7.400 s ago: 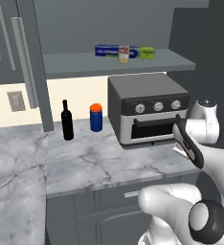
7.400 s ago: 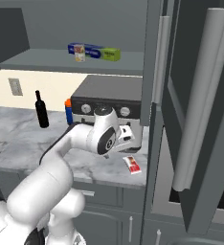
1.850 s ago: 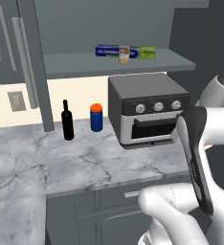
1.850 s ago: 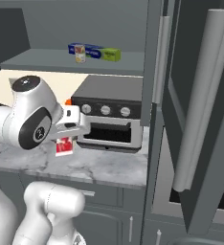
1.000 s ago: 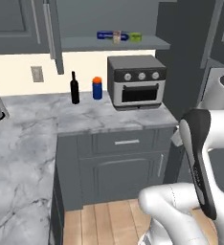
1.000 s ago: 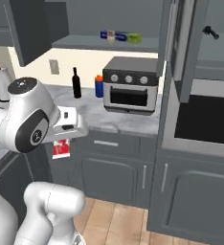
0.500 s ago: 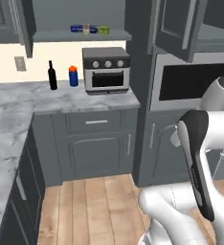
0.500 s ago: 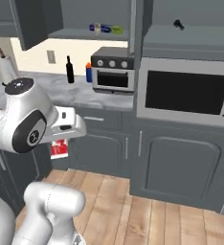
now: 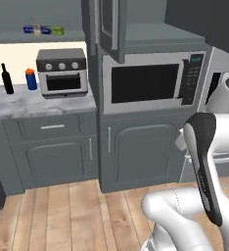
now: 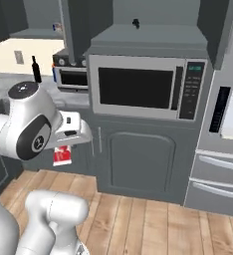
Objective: Pick the bar and canned food from the counter and place them in the cabinets closest to them.
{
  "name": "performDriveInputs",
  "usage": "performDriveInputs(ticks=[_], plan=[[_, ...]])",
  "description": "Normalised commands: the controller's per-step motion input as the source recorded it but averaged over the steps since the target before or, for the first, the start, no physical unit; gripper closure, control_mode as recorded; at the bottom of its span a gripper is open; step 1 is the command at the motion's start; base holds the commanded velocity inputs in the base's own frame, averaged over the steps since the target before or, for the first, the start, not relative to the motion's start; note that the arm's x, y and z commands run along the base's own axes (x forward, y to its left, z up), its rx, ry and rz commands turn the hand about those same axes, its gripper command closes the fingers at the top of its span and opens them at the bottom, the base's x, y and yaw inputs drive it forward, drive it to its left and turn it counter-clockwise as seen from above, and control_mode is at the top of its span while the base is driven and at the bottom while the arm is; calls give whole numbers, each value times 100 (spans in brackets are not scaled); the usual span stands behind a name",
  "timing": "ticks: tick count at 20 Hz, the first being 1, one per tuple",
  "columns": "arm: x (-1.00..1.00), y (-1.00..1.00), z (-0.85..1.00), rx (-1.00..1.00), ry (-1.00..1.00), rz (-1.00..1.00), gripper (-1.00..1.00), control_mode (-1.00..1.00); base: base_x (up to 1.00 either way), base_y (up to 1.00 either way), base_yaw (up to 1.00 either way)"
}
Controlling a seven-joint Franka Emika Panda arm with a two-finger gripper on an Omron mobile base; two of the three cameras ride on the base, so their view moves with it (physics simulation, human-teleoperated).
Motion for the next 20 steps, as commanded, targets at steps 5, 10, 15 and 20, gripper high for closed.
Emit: performDriveInputs(ticks=[5,10,15,20], plan=[[0,0,0,0,0,0,100,100,45,-44,-23],[0,0,0,0,0,0,100,100,89,-10,-9],[0,0,0,0,0,0,100,100,86,-23,0],[0,0,0,0,0,0,100,100,59,-40,0]])
